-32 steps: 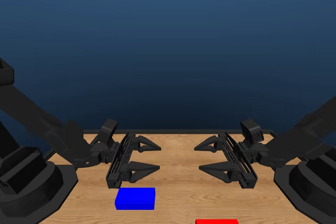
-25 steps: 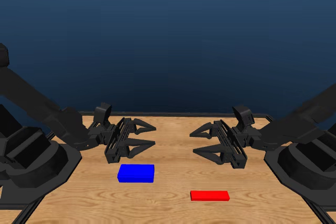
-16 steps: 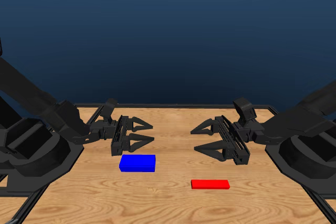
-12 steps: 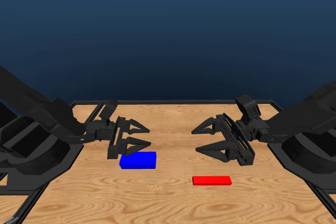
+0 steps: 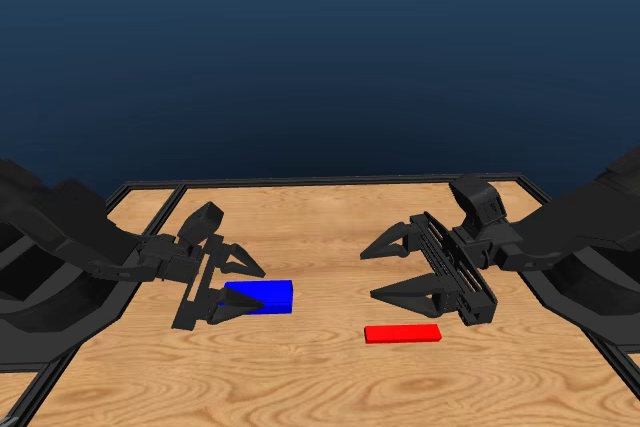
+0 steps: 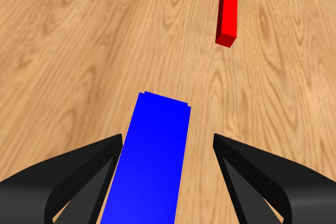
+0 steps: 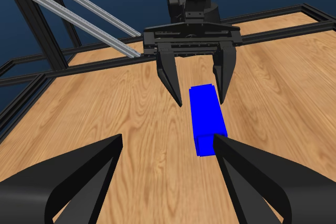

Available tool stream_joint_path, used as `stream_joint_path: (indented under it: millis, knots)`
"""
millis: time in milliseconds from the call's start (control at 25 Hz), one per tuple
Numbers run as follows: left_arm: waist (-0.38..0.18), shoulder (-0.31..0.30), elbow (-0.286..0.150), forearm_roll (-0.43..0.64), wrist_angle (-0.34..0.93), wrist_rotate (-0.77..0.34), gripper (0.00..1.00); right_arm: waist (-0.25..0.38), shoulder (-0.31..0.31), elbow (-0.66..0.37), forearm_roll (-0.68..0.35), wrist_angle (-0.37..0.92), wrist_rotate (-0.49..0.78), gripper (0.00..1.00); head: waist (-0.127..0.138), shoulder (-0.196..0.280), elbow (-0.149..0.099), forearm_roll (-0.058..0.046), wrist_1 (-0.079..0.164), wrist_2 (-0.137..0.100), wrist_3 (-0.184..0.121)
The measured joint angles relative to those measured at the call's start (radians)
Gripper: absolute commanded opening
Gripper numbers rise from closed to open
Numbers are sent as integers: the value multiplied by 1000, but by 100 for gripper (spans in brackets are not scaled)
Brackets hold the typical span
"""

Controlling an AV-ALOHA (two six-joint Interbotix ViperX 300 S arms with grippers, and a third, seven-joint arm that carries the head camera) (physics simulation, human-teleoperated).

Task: Insert peg into socket

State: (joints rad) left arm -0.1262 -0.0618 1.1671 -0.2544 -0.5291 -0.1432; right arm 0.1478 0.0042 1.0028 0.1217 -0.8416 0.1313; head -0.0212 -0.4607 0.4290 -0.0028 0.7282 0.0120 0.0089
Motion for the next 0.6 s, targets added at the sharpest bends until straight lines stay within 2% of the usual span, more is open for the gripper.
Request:
stream_joint_path:
  millis: [160, 280, 320, 360, 480, 600]
  knots:
    - [10, 113, -11, -2, 84, -4, 100, 43, -13, 12, 32, 13, -21, 100, -3, 16, -5, -1, 0, 2, -8]
    - [18, 121, -11, -4, 94, 12, 100, 87, -32, 28, 69, 30, -35, 100, -5, 26, -9, -1, 1, 3, -18]
    - [18, 121, -11, -4, 94, 14, 96, 103, -34, 35, 84, 39, -36, 100, -5, 29, -10, -1, 1, 3, -21]
    - [19, 121, -11, -4, 95, 15, 0, 117, -34, 42, 98, 45, -35, 100, -5, 31, -11, -1, 1, 3, -25]
    - [23, 121, -10, -6, 93, 21, 0, 150, -29, 66, 145, 65, -14, 100, -6, 33, -11, -3, 4, 0, -36]
    - [20, 122, -9, -16, 89, 28, 0, 166, 20, 71, 182, 122, 19, 100, -9, 33, -11, -6, 6, -7, -50]
